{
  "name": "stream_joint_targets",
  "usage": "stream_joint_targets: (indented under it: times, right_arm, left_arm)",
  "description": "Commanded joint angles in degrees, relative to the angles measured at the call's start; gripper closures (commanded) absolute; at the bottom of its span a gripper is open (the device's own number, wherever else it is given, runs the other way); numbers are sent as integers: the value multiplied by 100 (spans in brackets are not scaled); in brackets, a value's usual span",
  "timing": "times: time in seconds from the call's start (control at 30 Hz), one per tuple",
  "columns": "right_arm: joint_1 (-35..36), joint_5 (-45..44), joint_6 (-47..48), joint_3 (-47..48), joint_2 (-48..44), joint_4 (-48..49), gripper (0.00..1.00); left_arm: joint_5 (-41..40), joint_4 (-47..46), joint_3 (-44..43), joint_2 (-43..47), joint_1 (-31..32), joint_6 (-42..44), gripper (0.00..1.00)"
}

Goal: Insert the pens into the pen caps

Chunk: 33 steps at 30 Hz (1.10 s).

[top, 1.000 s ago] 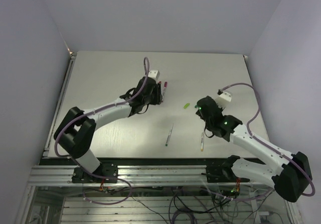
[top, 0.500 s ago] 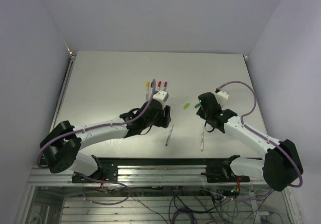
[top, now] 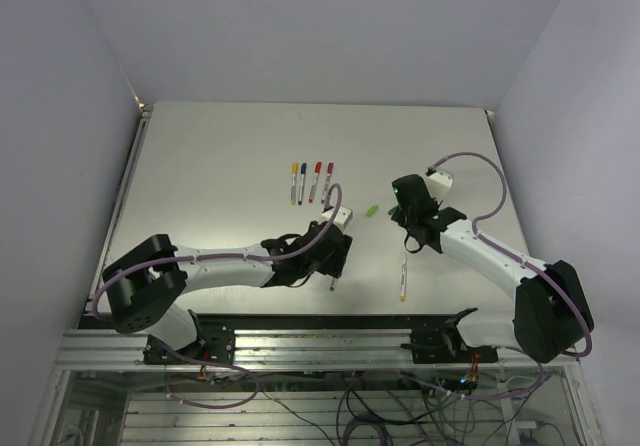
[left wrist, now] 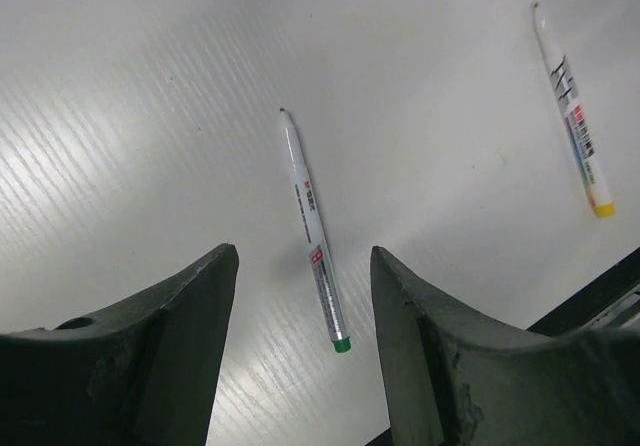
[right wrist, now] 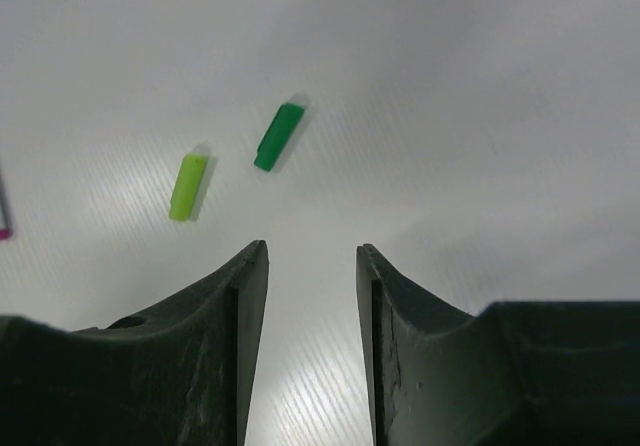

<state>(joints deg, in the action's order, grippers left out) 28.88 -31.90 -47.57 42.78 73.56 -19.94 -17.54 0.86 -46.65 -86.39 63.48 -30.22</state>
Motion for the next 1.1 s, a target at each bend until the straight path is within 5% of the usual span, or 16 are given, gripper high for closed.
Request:
stream_joint_targets:
  times: [0.0, 1.07]
  right_arm:
    - [-291, -90, 187, 339, 187, 74, 60]
    - [-899, 665, 569, 352, 738, 705, 62]
  left_arm:
    - [-249, 164, -176, -287, 162, -90, 35]
    - [-429, 1996, -1531, -1738, 213, 63, 41]
